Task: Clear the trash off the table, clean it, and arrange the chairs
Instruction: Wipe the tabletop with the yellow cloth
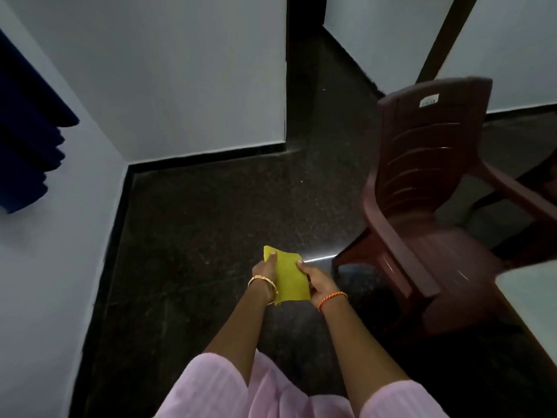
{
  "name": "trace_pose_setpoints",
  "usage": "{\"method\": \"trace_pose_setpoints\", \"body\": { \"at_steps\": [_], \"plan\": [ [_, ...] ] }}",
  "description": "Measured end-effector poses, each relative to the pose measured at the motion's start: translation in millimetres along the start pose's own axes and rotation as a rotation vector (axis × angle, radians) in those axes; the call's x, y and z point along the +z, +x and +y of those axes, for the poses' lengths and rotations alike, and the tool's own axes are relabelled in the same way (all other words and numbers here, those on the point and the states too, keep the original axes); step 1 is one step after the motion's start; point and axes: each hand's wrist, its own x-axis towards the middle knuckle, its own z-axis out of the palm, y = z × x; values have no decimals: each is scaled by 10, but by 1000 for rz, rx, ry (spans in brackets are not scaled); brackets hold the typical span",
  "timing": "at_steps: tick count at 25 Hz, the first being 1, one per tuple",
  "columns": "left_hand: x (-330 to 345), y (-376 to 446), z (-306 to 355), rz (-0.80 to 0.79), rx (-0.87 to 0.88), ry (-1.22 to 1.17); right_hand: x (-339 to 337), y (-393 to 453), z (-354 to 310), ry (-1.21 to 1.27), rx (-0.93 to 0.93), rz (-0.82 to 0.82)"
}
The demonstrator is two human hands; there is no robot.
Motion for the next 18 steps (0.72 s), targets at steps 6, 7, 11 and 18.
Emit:
{"method": "trace_pose_setpoints", "body": {
  "at_steps": [6,7,11,18],
  "plan": [
    [108,1179,1404,-19,198,136,836,1122,-1103,134,85,75],
    [158,1301,1602,-26,218,167,917,1256,-1265,151,78,96],
    [565,1889,2399,-86,248,174,1036,1917,-2120,170,-117,199],
    [1601,2854,3686,-182,445,281,748,2958,-3551,239,-358,289]
  ]
}}
